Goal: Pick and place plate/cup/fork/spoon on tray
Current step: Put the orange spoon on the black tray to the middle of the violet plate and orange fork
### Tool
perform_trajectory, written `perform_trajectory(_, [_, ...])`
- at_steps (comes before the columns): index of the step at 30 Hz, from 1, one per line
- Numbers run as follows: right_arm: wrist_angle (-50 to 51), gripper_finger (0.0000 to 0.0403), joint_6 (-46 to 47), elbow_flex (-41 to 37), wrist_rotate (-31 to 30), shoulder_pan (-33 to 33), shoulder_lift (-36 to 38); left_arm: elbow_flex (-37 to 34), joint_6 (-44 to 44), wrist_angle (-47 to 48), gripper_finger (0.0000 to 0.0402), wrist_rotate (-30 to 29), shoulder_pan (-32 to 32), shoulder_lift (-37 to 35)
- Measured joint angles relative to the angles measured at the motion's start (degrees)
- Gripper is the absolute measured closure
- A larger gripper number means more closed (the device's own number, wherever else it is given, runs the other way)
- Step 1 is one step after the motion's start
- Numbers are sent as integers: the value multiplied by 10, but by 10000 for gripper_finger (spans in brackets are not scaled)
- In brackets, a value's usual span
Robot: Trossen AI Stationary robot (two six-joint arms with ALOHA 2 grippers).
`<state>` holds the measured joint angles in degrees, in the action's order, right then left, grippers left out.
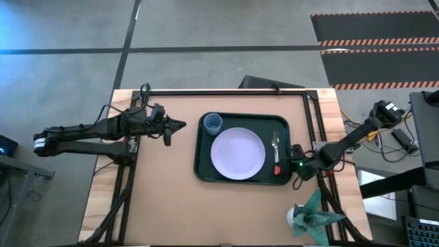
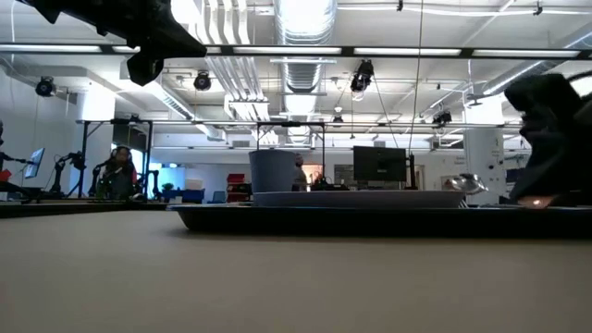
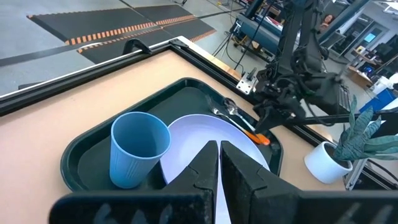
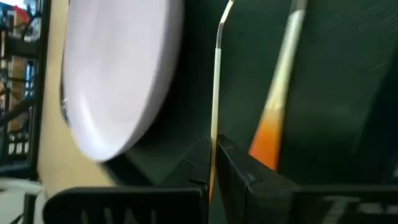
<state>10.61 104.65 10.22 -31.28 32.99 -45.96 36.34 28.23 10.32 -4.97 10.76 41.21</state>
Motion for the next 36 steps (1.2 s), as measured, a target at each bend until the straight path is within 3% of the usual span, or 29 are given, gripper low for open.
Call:
perform_trajectory(8, [10, 395, -19, 36, -17, 0, 1, -1, -1, 0, 402, 0, 0, 0])
perform_trajectory(20, [12, 395, 68, 45, 13, -1, -65, -1, -2, 1, 402, 0, 0, 0])
perform_trajectory(28, [8, 395, 9, 92, 13, -15, -85, -2, -2, 1, 402, 0, 0, 0])
perform_trajectory(36, [11, 395, 48, 77, 14, -23, -86, -2, -2, 1, 402, 1, 0, 0])
